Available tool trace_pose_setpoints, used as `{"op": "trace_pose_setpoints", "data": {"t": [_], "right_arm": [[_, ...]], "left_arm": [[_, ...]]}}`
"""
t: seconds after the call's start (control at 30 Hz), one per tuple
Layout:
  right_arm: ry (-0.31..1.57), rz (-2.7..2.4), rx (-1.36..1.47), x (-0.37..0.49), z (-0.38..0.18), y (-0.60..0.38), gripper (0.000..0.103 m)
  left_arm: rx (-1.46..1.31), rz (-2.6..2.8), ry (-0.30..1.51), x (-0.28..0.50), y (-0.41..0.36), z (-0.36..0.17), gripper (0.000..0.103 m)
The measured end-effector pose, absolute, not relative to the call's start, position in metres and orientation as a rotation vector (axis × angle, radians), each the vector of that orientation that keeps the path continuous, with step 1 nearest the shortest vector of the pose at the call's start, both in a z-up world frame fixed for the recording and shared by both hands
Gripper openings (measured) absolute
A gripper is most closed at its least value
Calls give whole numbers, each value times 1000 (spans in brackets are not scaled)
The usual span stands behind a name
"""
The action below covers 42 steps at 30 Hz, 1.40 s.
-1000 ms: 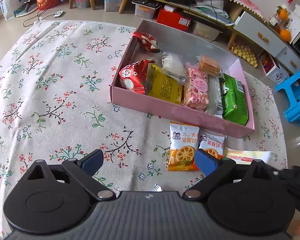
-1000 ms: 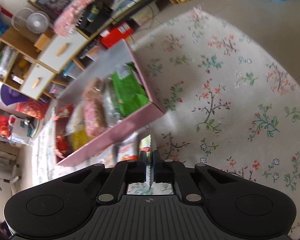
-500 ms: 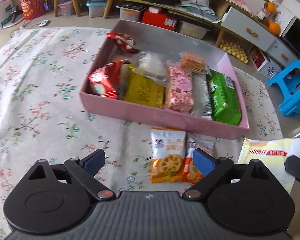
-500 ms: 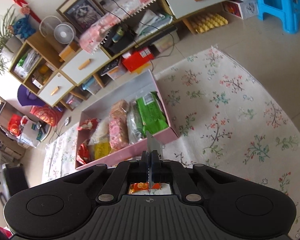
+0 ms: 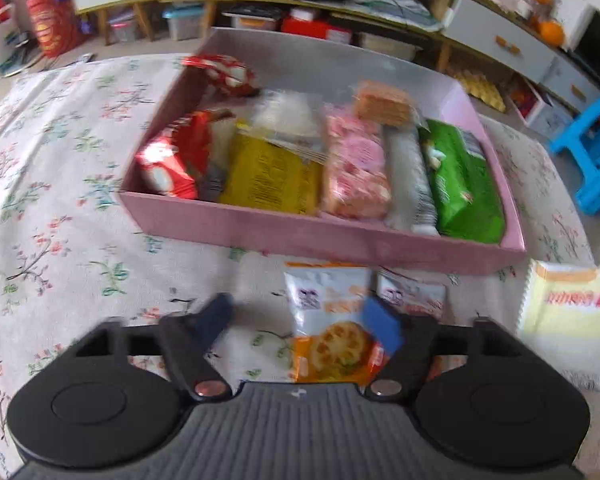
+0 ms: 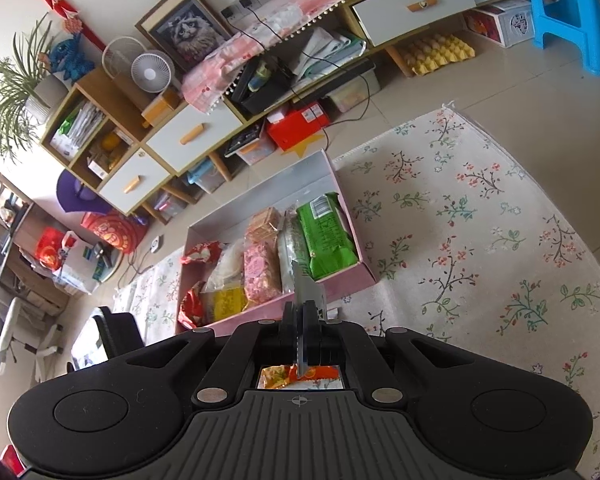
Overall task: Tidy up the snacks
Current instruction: 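Grasp the orange lotus-biscuit pack with the left gripper while the right gripper holds the cream pack, then carry the lotus pack and cream pack into the box and open both grippers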
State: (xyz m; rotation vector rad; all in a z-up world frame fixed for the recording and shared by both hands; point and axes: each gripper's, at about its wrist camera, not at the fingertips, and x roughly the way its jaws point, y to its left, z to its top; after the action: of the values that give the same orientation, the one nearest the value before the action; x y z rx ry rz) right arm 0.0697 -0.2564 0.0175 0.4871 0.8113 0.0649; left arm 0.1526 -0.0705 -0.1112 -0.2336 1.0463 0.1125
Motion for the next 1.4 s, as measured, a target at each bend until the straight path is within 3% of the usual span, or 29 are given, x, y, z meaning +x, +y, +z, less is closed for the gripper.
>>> {"op": "trace_pose_setpoints", "data": {"t": [0.13,0.33,0.63,0.93,1.4], "right_arm": [[811,64,485,69,18,-256,2],[812,58,479,69,16,-257,2],[810,64,483,69,17,-257,2],[811,58,486,69,18,-258,2],[732,89,460,76,27,-253,2]], "left_arm": [[-245,64,1041,151,-75,-108,33],[-251,54,1042,149,-73,-101,20],[-312,24,1043,146,-58,-91,10],[-361,0,1042,137,-45,-74,9],[-543,41,786,128,16,-23,9]]}}
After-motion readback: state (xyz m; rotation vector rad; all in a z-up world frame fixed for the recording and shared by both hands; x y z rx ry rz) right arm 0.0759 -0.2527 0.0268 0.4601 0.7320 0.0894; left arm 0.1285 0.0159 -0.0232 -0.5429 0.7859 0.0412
